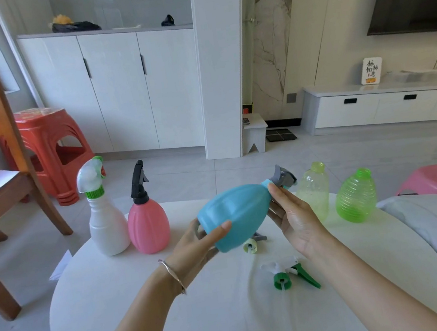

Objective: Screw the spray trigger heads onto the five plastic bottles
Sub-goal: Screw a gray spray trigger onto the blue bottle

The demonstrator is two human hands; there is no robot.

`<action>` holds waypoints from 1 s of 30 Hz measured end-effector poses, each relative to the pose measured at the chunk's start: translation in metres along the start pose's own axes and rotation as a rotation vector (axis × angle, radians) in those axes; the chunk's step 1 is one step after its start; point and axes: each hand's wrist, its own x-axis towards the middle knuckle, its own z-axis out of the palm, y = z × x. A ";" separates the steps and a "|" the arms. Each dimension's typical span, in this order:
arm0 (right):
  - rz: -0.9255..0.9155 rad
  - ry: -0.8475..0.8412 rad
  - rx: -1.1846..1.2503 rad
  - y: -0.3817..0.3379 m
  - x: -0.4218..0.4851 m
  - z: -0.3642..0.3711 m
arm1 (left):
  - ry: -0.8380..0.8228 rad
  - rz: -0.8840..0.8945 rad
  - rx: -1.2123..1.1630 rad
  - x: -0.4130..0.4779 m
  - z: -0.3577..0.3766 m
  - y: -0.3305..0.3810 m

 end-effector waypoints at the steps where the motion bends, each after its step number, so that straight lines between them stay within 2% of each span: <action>1: 0.007 -0.004 0.000 0.001 0.000 0.000 | -0.022 0.014 0.021 0.000 -0.001 0.000; 5: 0.006 -0.035 -0.020 0.003 0.000 0.004 | -0.050 -0.118 -0.040 -0.002 0.000 0.000; 8: 0.004 -0.028 -0.012 0.003 0.001 0.003 | -0.008 -0.038 -0.018 -0.002 0.000 0.000; 11: 0.020 -0.031 0.003 0.005 0.001 0.003 | -0.046 -0.021 0.015 -0.003 0.000 -0.001; 14: 0.011 -0.050 -0.006 0.004 0.000 0.004 | -0.076 -0.161 -0.045 -0.005 0.003 0.000; 20: 0.008 -0.041 0.013 0.002 0.002 0.002 | 0.006 0.030 -0.015 -0.004 0.002 -0.001; 22: 0.005 -0.057 0.003 0.002 0.001 0.003 | -0.034 -0.018 -0.077 -0.004 0.002 -0.002; 25: -0.009 -0.085 -0.040 0.002 -0.001 0.006 | 0.012 -0.167 -0.175 -0.003 0.004 -0.002; 30: -0.037 -0.039 0.016 -0.001 -0.002 0.010 | 0.099 -0.070 -0.121 -0.003 0.003 -0.001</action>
